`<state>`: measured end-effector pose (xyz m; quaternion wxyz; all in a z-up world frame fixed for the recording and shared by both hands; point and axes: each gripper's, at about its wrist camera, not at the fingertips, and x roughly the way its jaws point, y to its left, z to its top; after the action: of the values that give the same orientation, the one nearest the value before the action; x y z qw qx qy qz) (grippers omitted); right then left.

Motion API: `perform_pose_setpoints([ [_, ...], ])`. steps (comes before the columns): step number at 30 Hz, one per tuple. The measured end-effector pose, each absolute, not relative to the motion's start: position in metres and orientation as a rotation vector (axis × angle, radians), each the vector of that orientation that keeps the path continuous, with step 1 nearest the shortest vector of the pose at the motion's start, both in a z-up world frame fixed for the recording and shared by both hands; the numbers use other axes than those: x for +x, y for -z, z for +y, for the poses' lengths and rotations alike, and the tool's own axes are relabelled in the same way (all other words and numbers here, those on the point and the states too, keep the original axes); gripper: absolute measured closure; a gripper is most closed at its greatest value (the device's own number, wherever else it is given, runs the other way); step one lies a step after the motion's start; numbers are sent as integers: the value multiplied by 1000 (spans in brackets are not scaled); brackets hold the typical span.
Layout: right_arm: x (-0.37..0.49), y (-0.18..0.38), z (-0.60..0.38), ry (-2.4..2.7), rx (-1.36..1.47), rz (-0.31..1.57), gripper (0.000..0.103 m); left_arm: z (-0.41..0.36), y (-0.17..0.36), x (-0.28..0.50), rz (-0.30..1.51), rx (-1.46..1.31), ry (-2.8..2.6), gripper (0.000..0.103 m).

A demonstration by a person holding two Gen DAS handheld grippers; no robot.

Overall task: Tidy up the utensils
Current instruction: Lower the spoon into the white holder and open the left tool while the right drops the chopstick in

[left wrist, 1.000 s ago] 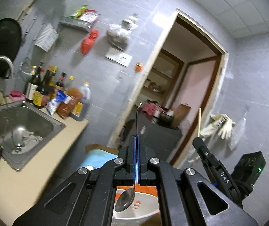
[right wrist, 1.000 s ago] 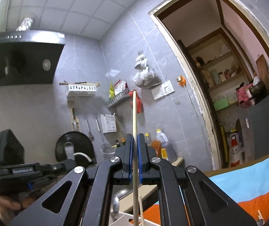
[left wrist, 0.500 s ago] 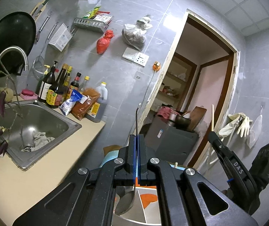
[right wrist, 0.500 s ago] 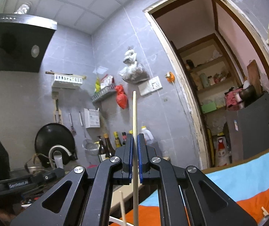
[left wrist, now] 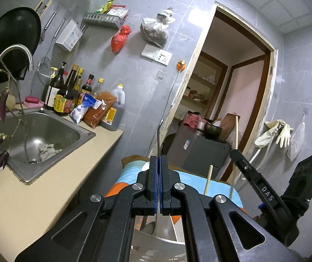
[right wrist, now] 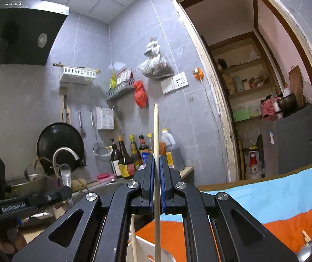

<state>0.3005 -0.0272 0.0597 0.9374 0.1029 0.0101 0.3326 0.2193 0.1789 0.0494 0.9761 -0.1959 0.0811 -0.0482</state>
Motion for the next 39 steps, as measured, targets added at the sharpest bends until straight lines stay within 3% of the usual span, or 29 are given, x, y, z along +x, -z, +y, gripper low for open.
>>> perform_pose_setpoints([
  [12,295,-50,-40,-715,180,115,98,179,-46,217,244,-413,136,103],
  [22,282,-58,-59,-726,181,135,81,171,-47,208,260,-421,160,101],
  [24,278,-63,-66,-721,182,133,78,167,-50,205,252,-408,158,97],
  [29,264,-74,-90,-708,193,120,55,155,-57,195,222,-381,160,69],
  [33,251,-84,-112,-691,184,97,43,138,-66,189,199,-339,163,62],
  [39,231,-95,-145,-664,170,61,22,106,-79,177,146,-269,159,29],
])
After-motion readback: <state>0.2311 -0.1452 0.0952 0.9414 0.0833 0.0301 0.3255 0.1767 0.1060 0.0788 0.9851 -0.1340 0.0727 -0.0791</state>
